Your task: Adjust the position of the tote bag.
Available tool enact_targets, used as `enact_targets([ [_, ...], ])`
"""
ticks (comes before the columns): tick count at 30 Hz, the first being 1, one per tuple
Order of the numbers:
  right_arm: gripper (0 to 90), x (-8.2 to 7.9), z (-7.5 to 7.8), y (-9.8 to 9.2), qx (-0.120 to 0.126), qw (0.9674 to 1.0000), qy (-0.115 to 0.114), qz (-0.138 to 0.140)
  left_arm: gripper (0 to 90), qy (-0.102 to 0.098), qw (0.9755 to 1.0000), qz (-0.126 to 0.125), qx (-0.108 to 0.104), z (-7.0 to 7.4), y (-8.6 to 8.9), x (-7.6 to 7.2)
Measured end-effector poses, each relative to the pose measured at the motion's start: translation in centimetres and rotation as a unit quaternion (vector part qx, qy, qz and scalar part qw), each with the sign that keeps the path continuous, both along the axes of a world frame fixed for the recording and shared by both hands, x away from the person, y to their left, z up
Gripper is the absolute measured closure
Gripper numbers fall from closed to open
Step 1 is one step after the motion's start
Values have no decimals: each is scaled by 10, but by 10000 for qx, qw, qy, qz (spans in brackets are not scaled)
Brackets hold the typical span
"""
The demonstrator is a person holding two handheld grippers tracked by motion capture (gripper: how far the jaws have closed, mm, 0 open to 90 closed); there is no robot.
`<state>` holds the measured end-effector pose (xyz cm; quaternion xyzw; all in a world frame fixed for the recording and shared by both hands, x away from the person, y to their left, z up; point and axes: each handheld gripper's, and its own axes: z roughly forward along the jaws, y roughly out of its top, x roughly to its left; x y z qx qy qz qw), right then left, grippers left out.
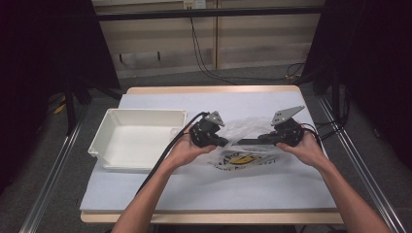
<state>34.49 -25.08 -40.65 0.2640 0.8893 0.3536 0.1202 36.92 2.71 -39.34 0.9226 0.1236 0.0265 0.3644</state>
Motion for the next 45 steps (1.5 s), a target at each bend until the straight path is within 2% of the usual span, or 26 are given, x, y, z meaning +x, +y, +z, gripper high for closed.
enact_targets([
  [2, 900, 0, -4, 4, -97, 9999, 28, 80, 900, 18, 10000, -17, 33, -1, -5, -2],
  [5, 900, 0, -7, 9, -174, 9996, 80, 207, 900, 66, 9998, -193, 52, -3, -21, -3],
  [10, 900, -1, -10, 12, -171, 9993, 136, 305, 900, 136, 9994, -315, -18, -7, -38, 0],
  [14, 900, -3, -10, 12, -205, 9992, 143, 318, 900, 103, 9989, -362, 291, -15, -49, -3],
  [15, 900, -3, -10, 12, -205, 9992, 143, 318, 899, 103, 9989, -362, 291, -15, -49, -3],
  [16, 900, -3, -10, 10, -243, 9991, 114, 316, 899, 50, 9984, -365, 438, -15, -49, -3],
  [17, 900, -3, -10, 8, -265, 9992, 114, 264, 897, 53, 9982, -368, 473, -16, -47, -3],
  [18, 900, -4, -9, 5, -301, 9992, 100, 228, 897, 28, 9977, -311, 600, -16, -42, -4],
  [20, 900, -6, -8, -1, -374, 9991, 85, 158, 897, 4, 9957, -412, 834, -16, -36, -7],
  [21, 900, -6, -8, -1, -374, 9991, 85, 158, 897, 4, 9957, -412, 834, -16, -36, -7],
  [22, 900, -6, -9, -4, -366, 9992, 84, 120, 897, -21, 9949, -366, 944, -17, -32, -8],
  [26, 900, -11, -12, -18, -348, 9993, 115, -70, 894, 44, 9938, -244, 1088, -26, -19, -6],
  [31, 900, -14, -12, -31, -364, 9990, 91, -254, 887, 46, 9916, -157, 1287, -35, -12, -6],
  [33, 900, -14, -11, -36, -460, 9983, 54, -351, 887, 48, 9910, -111, 1337, -37, -11, -5],
  [34, 900, -15, -11, -38, -587, 9973, 37, -445, 888, 38, 9909, -94, 1340, -38, -10, -4],
  [36, 900, -14, -11, -41, -568, 9974, 17, -436, 888, 23, 9902, -99, 1391, -39, -10, -3],
  [39, 900, -12, -14, -46, -673, 9961, 4, -567, 888, 66, 9898, -72, 1421, -40, -9, -2],
  [41, 900, -11, -18, -47, -858, 9942, -12, -642, 887, 54, 9893, -45, 1456, -41, -9, -2],
  [42, 900, -10, -20, -48, -849, 9943, 7, -644, 887, 42, 9875, -123, 1570, -42, -8, -1],
  [43, 900, -10, -22, -49, -857, 9940, -6, -686, 887, 49, 9880, -70, 1541, -44, -9, -1],
  [44, 900, -9, -23, -50, -850, 9938, 28, -710, 888, 24, 9866, -141, 1627, -45, -8, 0],
  [45, 900, -7, -24, -51, -827, 9941, 33, -708, 887, 47, 9863, -95, 1646, -45, -9, 0],
])
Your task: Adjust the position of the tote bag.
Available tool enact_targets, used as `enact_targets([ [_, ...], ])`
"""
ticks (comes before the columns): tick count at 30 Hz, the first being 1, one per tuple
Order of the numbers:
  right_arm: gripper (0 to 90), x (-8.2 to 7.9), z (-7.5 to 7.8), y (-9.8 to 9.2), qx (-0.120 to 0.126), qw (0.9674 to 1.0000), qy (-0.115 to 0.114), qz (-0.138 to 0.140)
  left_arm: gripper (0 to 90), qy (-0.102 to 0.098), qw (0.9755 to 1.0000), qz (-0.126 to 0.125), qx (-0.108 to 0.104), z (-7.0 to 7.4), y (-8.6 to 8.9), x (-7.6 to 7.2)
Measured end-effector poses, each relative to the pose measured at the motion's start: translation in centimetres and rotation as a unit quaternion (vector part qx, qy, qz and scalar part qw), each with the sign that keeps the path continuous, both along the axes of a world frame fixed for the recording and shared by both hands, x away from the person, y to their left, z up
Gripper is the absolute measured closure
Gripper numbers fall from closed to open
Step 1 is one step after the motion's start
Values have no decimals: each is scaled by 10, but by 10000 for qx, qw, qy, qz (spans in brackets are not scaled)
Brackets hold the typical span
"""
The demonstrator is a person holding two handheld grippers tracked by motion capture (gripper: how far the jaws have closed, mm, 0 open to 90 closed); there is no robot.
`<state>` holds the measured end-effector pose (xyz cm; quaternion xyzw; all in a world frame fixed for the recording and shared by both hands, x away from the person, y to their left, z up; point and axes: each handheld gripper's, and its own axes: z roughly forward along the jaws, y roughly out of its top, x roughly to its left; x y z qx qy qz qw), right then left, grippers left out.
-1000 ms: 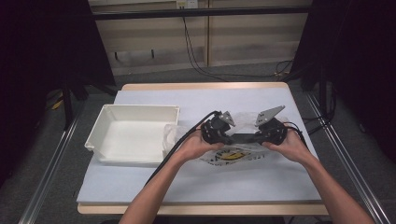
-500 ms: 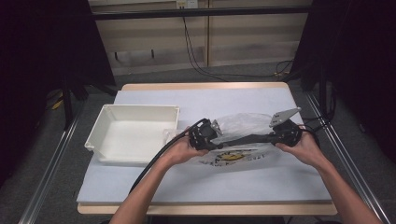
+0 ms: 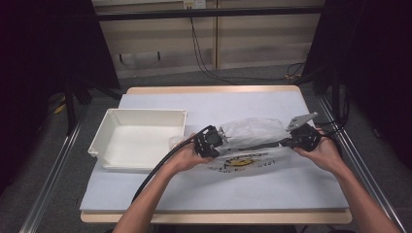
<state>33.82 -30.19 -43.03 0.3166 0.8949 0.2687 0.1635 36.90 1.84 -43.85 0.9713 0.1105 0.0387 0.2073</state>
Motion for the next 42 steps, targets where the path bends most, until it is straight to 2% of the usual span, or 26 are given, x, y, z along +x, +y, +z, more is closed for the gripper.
enact_targets([
  [1, 900, 2, -1, 0, -51, 10000, 19, -20, 887, 9, 10000, -55, 9, 1, 0, 1],
  [2, 900, 3, -3, 0, -162, 9999, 13, -20, 887, 53, 9999, 74, -111, -1, -1, -1],
  [5, 900, 7, -10, 4, -266, 9995, 157, -12, 887, 34, 9999, -26, 94, -1, -6, -1],
  [7, 900, 10, -15, 4, -243, 9995, 180, 5, 891, 109, 9998, -23, 136, -4, -8, 0],
  [10, 900, 12, -22, 4, -315, 9992, 237, -3, 900, 108, 9990, -8, 437, -11, -11, -1],
  [11, 900, 11, -24, 3, -342, 9990, 300, -44, 900, 46, 9987, -30, 504, -13, -13, -2],
  [13, 900, 10, -28, 0, -366, 9987, 341, -66, 900, 115, 9983, 25, 573, -12, -15, 0],
  [14, 900, 9, -30, -2, -438, 9984, 334, -95, 900, 111, 9983, 39, 577, -12, -15, 1],
  [15, 900, 8, -32, -4, -464, 9982, 359, -151, 900, 198, 9984, 52, 520, -13, -15, 1],
  [16, 900, 7, -33, -7, -427, 9984, 316, -175, 900, 188, 9981, 33, 584, -12, -15, 2],
  [22, 900, 3, -33, -25, -650, 9972, 204, -325, 900, 63, 9967, -17, 807, -12, -22, -1],
  [24, 900, 3, -33, -32, -603, 9972, 214, -375, 900, 35, 9971, 17, 759, -12, -22, -3],
  [25, 900, 1, -34, -33, -517, 9974, 240, -446, 900, 11, 9967, -41, 805, -12, -21, -2],
  [26, 900, 0, -34, -35, -503, 9973, 263, -464, 900, 58, 9969, -5, 789, -12, -21, -1],
  [32, 900, 1, -34, -33, -425, 9974, 225, -532, 900, 109, 9973, -9, 723, -11, -21, 3],
  [35, 900, 1, -33, -27, -313, 9985, 231, -391, 900, 34, 9975, 41, 702, -10, -22, 5],
  [36, 900, 2, -32, -24, -265, 9989, 199, -323, 900, 39, 9971, 41, 757, -8, -23, 6],
  [39, 900, 2, -29, -14, -166, 9994, 162, -245, 900, 46, 9973, 73, 728, -8, -23, 5],
  [42, 900, 3, -32, -8, -239, 9995, 158, -117, 900, 99, 9966, 99, 817, -11, -22, 4],
])
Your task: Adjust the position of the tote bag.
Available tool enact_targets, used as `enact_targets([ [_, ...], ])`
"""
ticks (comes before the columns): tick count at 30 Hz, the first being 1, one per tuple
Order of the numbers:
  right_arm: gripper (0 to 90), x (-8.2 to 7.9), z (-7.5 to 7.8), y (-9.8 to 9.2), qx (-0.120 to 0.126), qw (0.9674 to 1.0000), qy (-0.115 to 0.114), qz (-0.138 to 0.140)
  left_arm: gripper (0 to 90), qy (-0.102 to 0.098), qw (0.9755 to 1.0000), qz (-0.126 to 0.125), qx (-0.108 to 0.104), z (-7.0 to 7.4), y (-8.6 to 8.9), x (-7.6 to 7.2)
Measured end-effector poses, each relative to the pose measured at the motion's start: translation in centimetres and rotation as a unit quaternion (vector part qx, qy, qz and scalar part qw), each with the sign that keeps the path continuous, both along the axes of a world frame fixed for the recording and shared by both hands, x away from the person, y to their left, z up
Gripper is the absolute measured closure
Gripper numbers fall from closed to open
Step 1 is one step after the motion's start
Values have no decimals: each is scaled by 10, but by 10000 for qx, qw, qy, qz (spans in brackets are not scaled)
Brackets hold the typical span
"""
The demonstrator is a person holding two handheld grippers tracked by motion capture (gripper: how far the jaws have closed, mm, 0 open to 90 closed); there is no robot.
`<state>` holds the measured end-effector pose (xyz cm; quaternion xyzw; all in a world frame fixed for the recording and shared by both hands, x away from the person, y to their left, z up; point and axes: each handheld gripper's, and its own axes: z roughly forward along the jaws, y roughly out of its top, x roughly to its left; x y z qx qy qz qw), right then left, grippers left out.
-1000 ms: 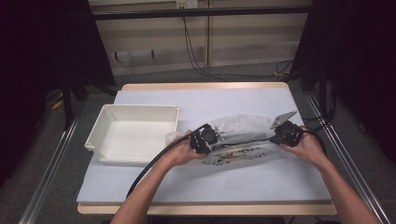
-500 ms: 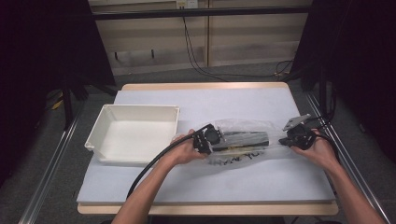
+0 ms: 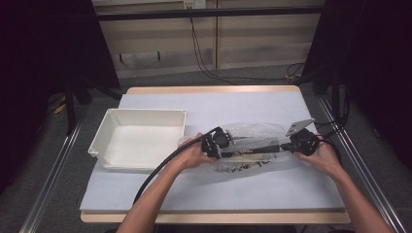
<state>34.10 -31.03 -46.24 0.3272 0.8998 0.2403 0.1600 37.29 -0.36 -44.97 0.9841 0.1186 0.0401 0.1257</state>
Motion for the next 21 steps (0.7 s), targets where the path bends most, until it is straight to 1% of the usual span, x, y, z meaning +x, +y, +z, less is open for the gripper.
enact_targets([
  [1, 900, 0, -3, 0, -13, 10000, 27, -20, 900, 22, 10000, 63, -22, 0, 1, 0],
  [2, 900, 0, -5, -3, 62, 10000, 21, -39, 900, 30, 9999, 107, -39, -1, 2, -1],
  [3, 900, -1, -5, -6, 104, 9999, 44, -115, 900, 21, 10000, 43, 30, 0, 2, -1],
  [4, 900, -1, -6, -10, 124, 9998, 11, -157, 900, 36, 10000, 56, 66, 0, 3, -1],
  [5, 900, -2, -6, -13, 118, 9997, -15, -190, 900, 45, 9999, 65, 93, 0, 3, -2],
  [6, 900, -4, -6, -16, 102, 9996, 35, -259, 900, 22, 9999, 81, 91, 0, 3, -3],
  [7, 900, -4, -6, -18, 81, 9996, -12, -260, 900, 12, 9999, 74, 103, 0, 3, -3],
  [8, 900, -6, -6, -20, 55, 9996, -10, -271, 900, 19, 9999, 76, 99, 0, 3, -2],
  [11, 900, -8, -5, -21, -82, 9994, -5, -326, 900, -15, 9998, 79, 156, 0, 3, -4],
  [13, 900, -8, -5, -22, -60, 9995, -10, -321, 900, -60, 9997, 65, 228, 0, 3, -5],
  [14, 900, -8, -5, -22, -55, 9994, -23, -337, 900, -58, 9995, 38, 298, 0, 4, -5],
  [16, 900, -8, -5, -24, -72, 9994, -52, -323, 900, -21, 9995, 146, 274, 0, 6, -5],
  [17, 900, -8, -5, -24, -57, 9992, -59, -381, 900, 21, 9994, 92, 327, 1, 8, -4],
  [18, 900, -9, -5, -25, -57, 9992, -43, -390, 900, 5, 9994, 78, 323, 1, 9, -3],
  [19, 900, -10, -5, -25, -50, 9988, -45, -483, 900, -13, 9994, 120, 330, 1, 10, -4],
  [20, 900, -10, -5, -27, -47, 9990, -49, -431, 900, -115, 9990, 81, 419, 1, 7, -6],
  [21, 900, -11, -5, -27, -42, 9990, -39, -448, 900, -155, 9989, 79, 433, 0, 6, -8],
])
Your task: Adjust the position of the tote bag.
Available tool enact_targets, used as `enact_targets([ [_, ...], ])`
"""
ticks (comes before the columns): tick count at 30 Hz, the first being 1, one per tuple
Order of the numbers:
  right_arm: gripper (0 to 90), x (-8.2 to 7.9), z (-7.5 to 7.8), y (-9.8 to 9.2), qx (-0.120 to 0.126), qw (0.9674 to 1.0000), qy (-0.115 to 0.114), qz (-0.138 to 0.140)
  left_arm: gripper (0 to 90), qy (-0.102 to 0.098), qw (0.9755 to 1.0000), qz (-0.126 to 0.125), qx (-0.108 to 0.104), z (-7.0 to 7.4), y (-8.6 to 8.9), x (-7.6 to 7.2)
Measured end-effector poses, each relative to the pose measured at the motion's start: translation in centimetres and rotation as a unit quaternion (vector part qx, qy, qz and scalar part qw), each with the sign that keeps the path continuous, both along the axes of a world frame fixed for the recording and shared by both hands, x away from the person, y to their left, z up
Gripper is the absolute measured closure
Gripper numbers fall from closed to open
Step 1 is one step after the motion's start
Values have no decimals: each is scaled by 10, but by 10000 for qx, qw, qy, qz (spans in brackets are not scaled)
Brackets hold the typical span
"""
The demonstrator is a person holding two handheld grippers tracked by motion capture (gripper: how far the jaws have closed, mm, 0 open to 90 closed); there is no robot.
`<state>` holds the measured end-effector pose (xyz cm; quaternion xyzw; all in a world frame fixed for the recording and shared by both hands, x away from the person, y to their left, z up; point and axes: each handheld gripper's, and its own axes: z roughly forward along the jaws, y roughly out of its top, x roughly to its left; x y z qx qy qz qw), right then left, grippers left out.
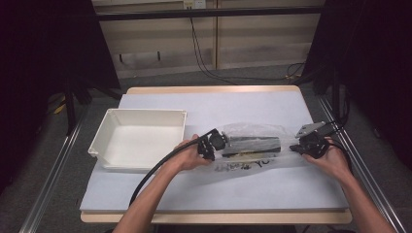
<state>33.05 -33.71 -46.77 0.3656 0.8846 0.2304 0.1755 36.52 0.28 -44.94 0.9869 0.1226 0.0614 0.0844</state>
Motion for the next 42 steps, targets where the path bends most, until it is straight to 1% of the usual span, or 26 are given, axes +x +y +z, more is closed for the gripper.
enact_targets([
  [1, 900, 1, 0, 0, -12, 10000, -40, 18, 900, -22, 10000, -57, 43, 1, 0, -1],
  [2, 900, 0, 0, 1, -18, 10000, 9, -19, 900, -29, 10000, -29, -41, 0, 2, 0],
  [3, 900, 0, 0, 2, -56, 9999, -83, -17, 900, 4, 9999, 18, -116, 0, 3, 0],
  [6, 900, -3, 1, 4, 154, 9998, -94, 2, 900, 194, 9992, 99, -340, 2, 6, 4],
  [7, 900, -3, 2, 5, 248, 9996, -163, 20, 900, 226, 9988, 69, -438, 4, 6, 4],
  [8, 900, -4, 4, 7, 352, 9992, -204, 19, 900, 200, 9975, 117, -661, 7, 6, 3],
  [9, 900, -4, 6, 8, 490, 9984, -276, 70, 900, 360, 9958, 36, -842, 12, 7, 4],
  [11, 900, -7, 11, 11, 721, 9967, -350, 116, 900, 307, 9927, -43, -1162, 17, 6, 0],
  [13, 900, -10, 15, 14, 790, 9957, -459, 164, 900, 228, 9917, -66, -1264, 21, 6, -3],
  [14, 900, -12, 17, 14, 800, 9955, -497, 101, 900, 188, 9921, -174, -1232, 23, 7, -2],
  [15, 900, -14, 18, 14, 848, 9948, -564, 97, 897, 239, 9885, -48, -1490, 24, 8, -5],
  [16, 900, -16, 20, 13, 923, 9935, -652, 118, 897, 232, 9867, -79, -1604, 25, 10, -4],
  [17, 900, -18, 21, 13, 951, 9930, -691, 83, 897, 277, 9833, -29, -1798, 25, 11, -5],
  [19, 900, -22, 25, 11, 1113, 9907, -782, 91, 888, 338, 9794, -65, -1990, 28, 14, -5],
  [21, 900, -27, 31, 11, 1180, 9890, -891, 110, 884, 261, 9757, -150, -2172, 34, 13, -10],
  [22, 900, -29, 34, 12, 1217, 9882, -913, 155, 884, 245, 9725, -152, -2311, 36, 11, -12],
  [25, 900, -32, 40, 23, 1370, 9853, -961, 331, 884, 213, 9671, -250, -2522, 43, 3, -14],
  [27, 900, -34, 42, 35, 1390, 9847, -938, 483, 879, 183, 9654, -251, -2590, 42, -2, -11],
  [28, 900, -34, 42, 41, 1431, 9836, -933, 577, 879, 258, 9642, -239, -2629, 40, -4, -9],
  [31, 900, -35, 41, 59, 1459, 9820, -906, 780, 876, 259, 9643, -186, -2628, 35, -9, -4],
  [32, 900, -35, 40, 64, 1472, 9815, -867, 868, 875, 242, 9634, -161, -2664, 34, -9, -2],
  [34, 900, -32, 38, 72, 1429, 9821, -817, 911, 875, 220, 9602, -81, -2784, 35, -7, 3],
  [35, 900, -31, 36, 75, 1475, 9814, -800, 935, 876, 206, 9573, -26, -2885, 35, -6, 6],
  [37, 900, -28, 33, 79, 1539, 9803, -769, 972, 879, 172, 9538, 93, -2999, 35, -2, 12],
  [39, 900, -29, 30, 83, 1577, 9794, -735, 1026, 884, 140, 9532, 196, -3015, 37, 1, 15],
  [42, 900, -32, 26, 89, 1528, 9797, -694, 1097, 885, 96, 9504, 279, -3098, 39, 6, 19],
])
